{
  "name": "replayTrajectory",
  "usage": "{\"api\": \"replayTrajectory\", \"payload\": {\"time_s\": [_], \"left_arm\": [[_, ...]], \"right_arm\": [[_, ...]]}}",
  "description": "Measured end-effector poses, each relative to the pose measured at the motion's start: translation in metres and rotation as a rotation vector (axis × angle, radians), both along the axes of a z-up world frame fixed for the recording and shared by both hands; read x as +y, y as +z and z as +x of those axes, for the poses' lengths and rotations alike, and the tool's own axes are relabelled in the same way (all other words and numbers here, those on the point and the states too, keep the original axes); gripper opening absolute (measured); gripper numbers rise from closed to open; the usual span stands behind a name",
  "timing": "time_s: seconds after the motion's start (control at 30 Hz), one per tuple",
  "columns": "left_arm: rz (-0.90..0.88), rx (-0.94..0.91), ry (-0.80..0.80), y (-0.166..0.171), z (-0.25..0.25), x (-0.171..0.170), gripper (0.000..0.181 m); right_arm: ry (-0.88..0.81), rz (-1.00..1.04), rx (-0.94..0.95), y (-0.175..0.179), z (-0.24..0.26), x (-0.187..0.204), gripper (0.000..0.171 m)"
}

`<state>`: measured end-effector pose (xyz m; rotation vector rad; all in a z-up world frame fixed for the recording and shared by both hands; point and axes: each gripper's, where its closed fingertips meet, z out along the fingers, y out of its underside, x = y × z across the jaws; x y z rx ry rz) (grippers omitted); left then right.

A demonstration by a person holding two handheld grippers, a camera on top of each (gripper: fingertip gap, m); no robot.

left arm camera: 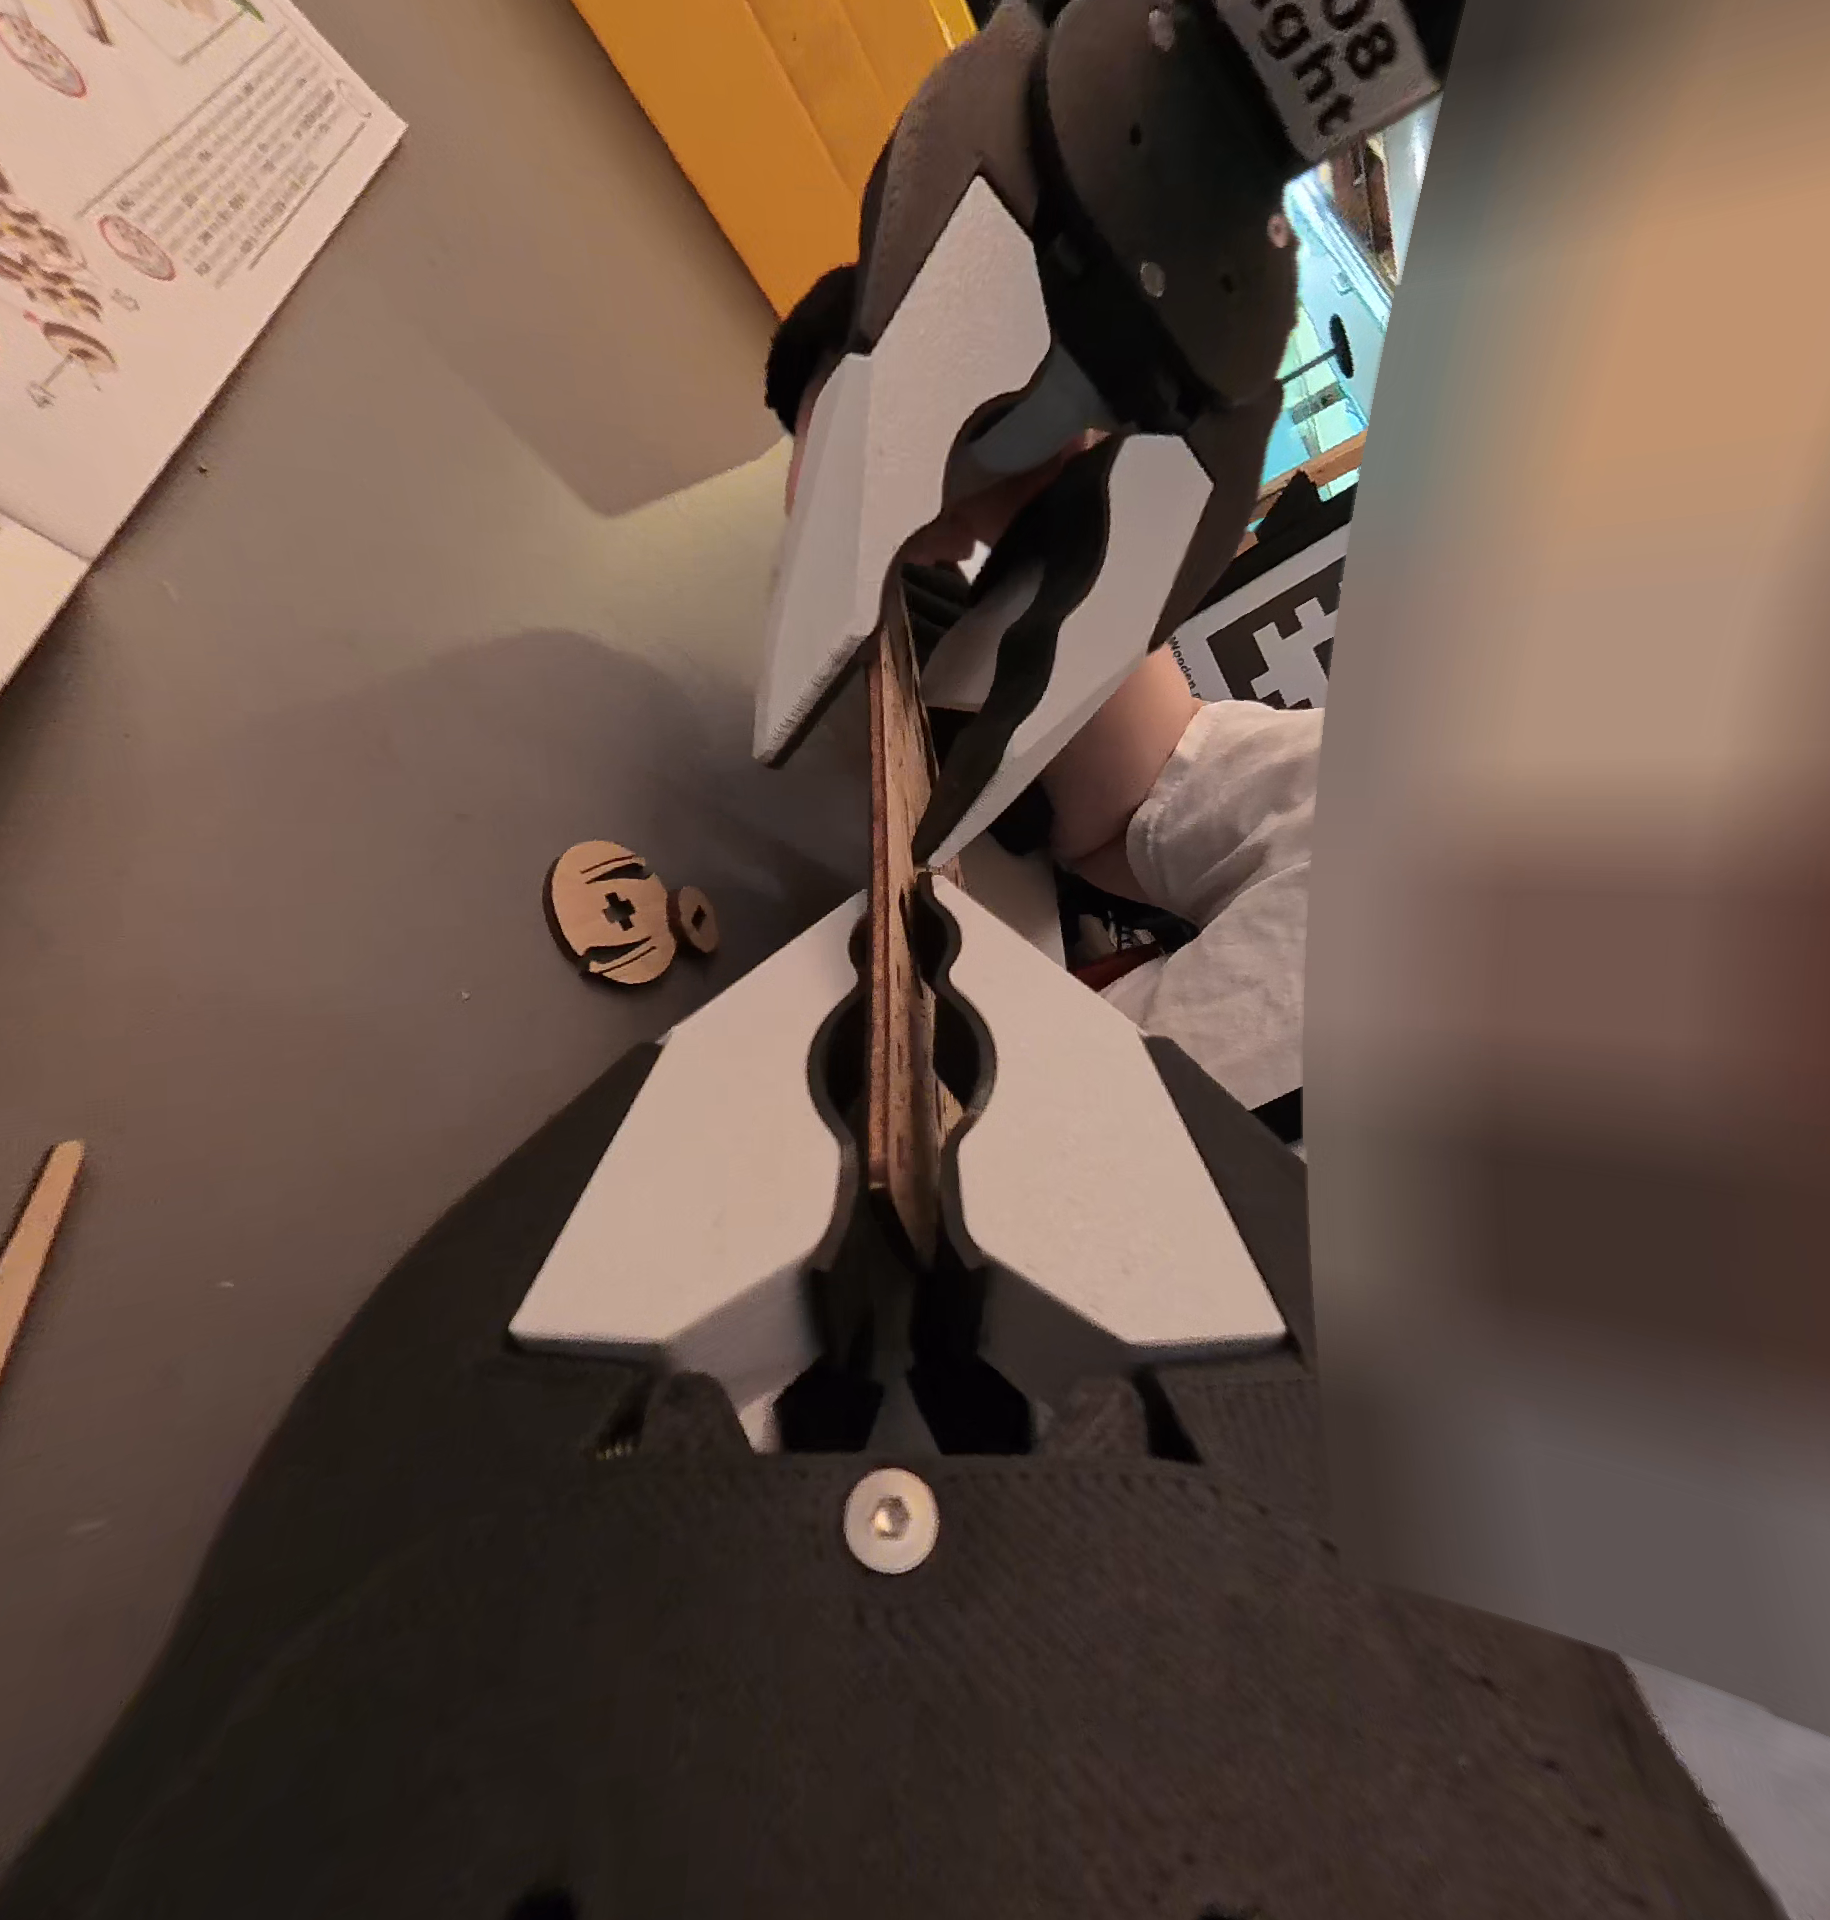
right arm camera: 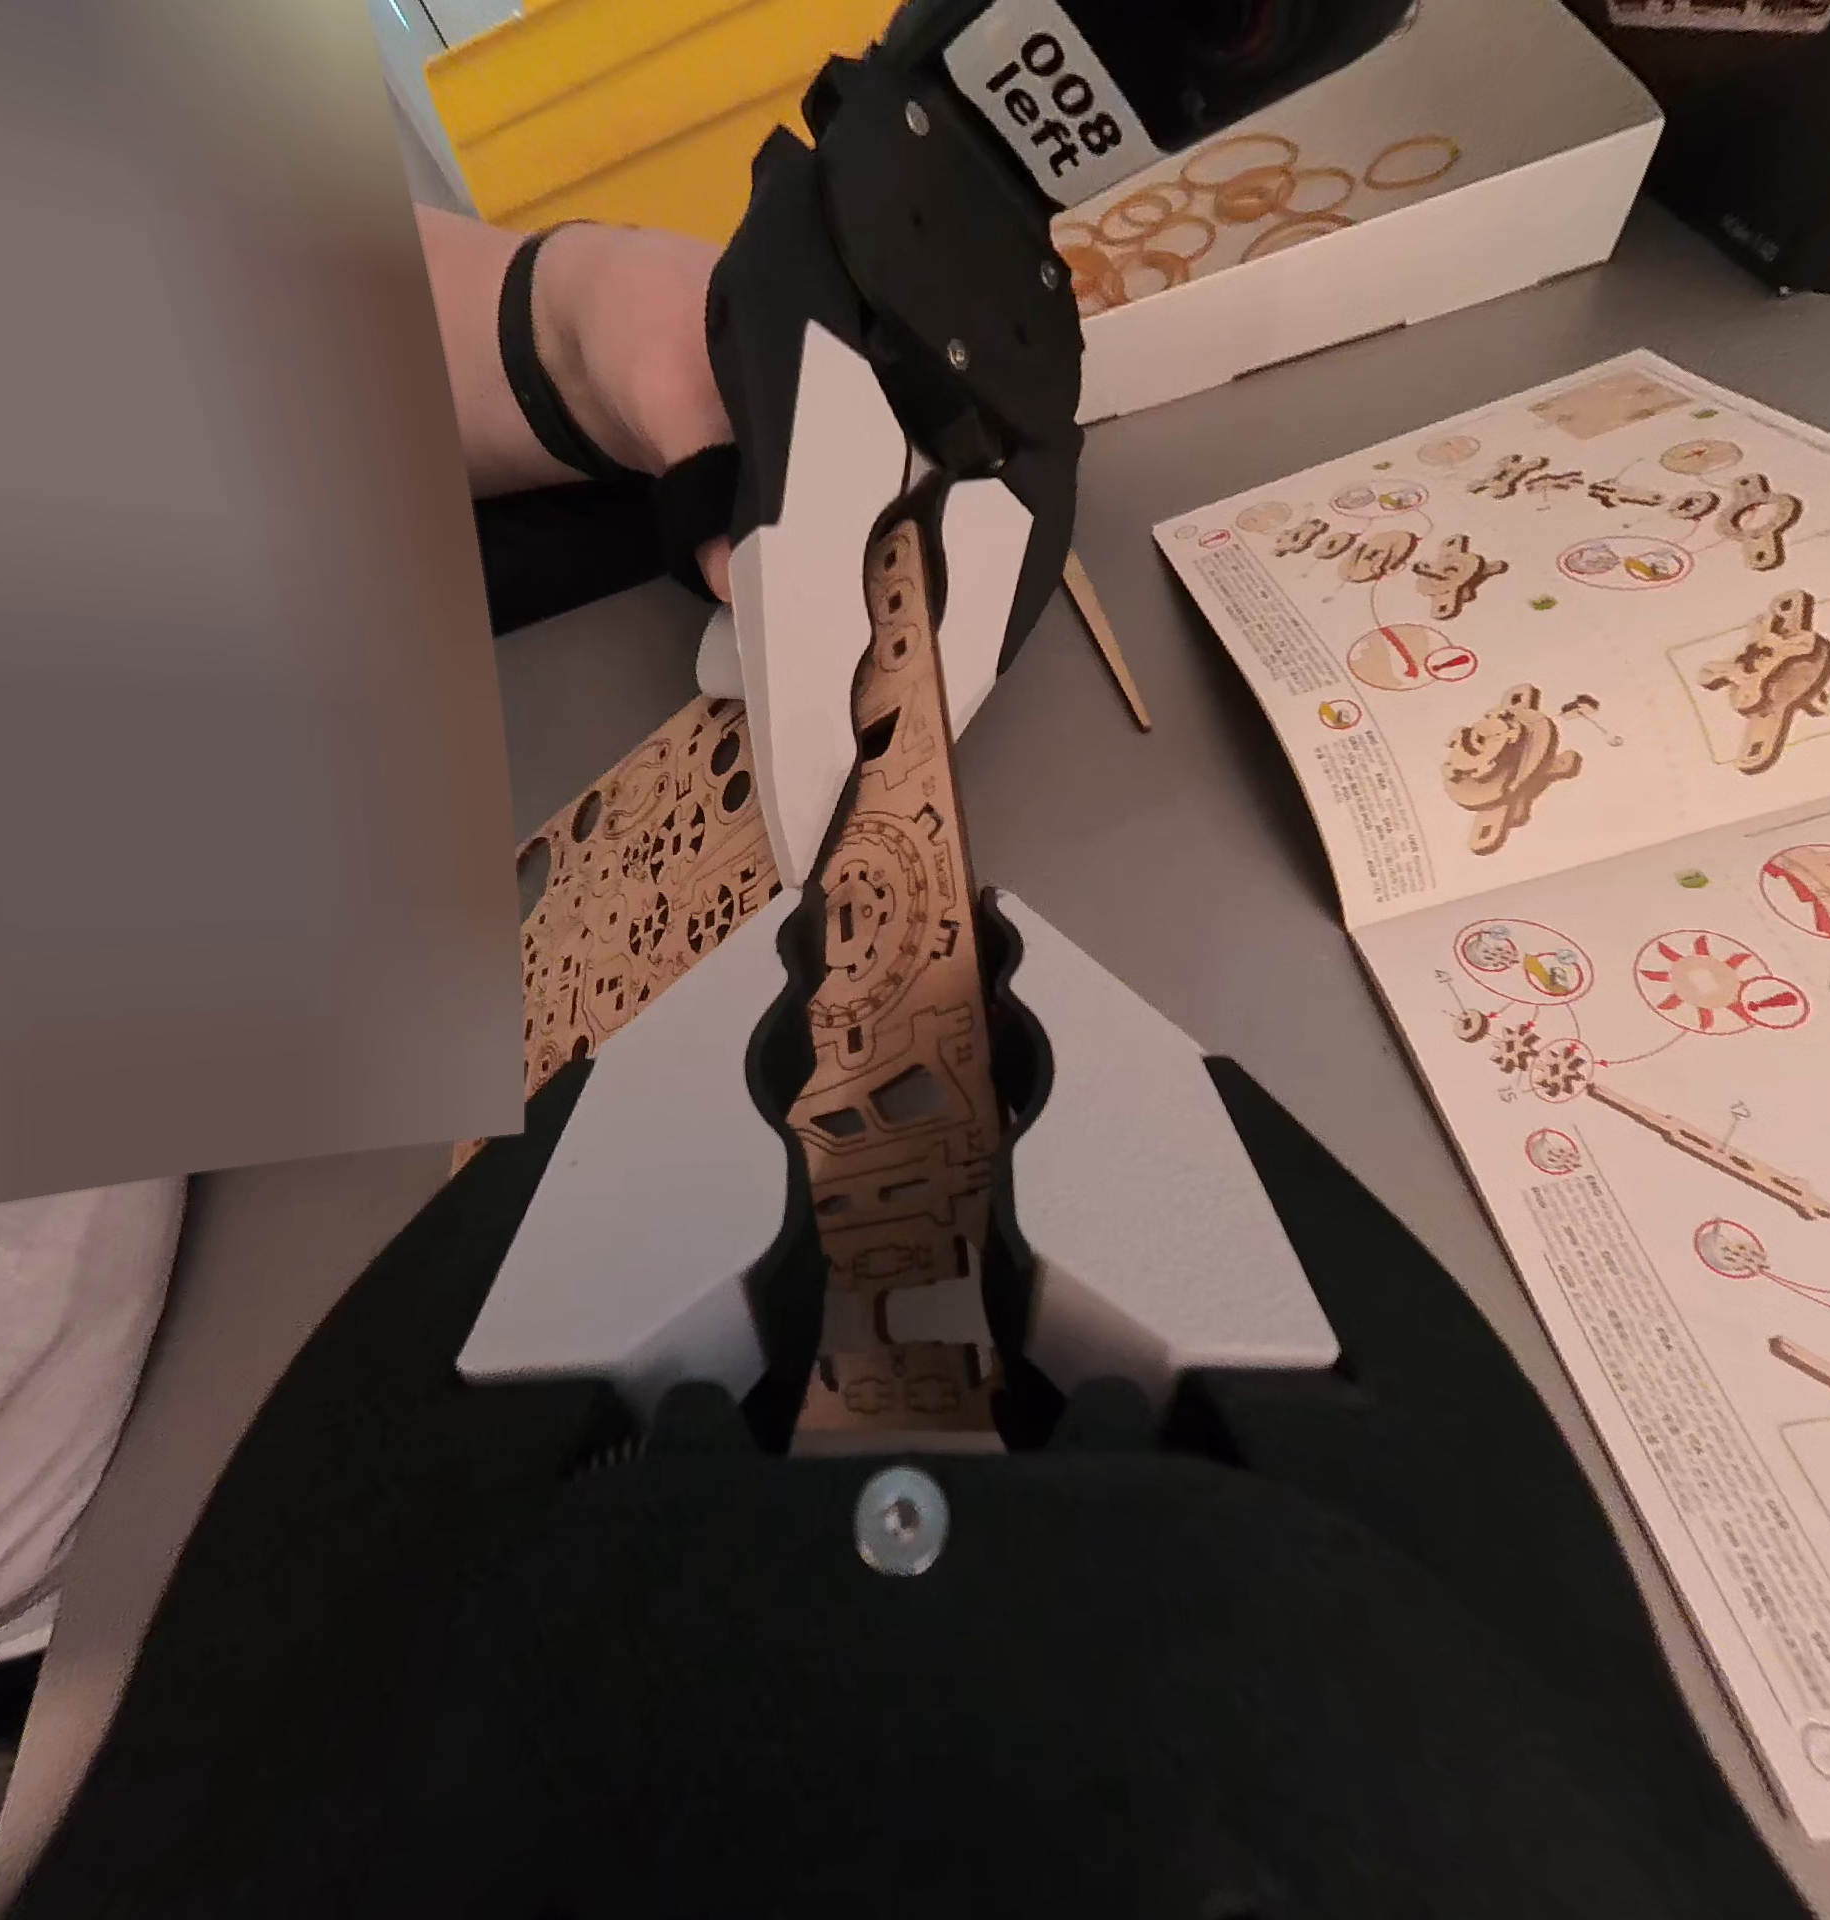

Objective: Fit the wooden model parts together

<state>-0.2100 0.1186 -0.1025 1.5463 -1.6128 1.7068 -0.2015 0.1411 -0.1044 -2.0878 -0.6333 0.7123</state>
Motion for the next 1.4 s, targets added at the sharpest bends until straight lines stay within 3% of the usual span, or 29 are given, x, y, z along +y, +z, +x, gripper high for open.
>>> {"api": "replayTrajectory", "payload": {"time_s": [0.17,0.83,1.4], "left_arm": [[0.025,-0.006,-0.003,0.0,-0.0008,-0.0029,0.002],[-0.009,-0.032,-0.039,0.0038,-0.0028,-0.0064,0.001],[0.025,-0.03,-0.039,-0.0007,-0.0026,-0.006,0.002]], "right_arm": [[0.022,0.015,-0.066,-0.0002,-0.0015,-0.0044,0.029],[0.065,-0.023,0.098,0.0053,-0.008,-0.0088,0.027],[0.072,-0.052,0.092,-0.0007,-0.0073,-0.0099,0.027]]}}
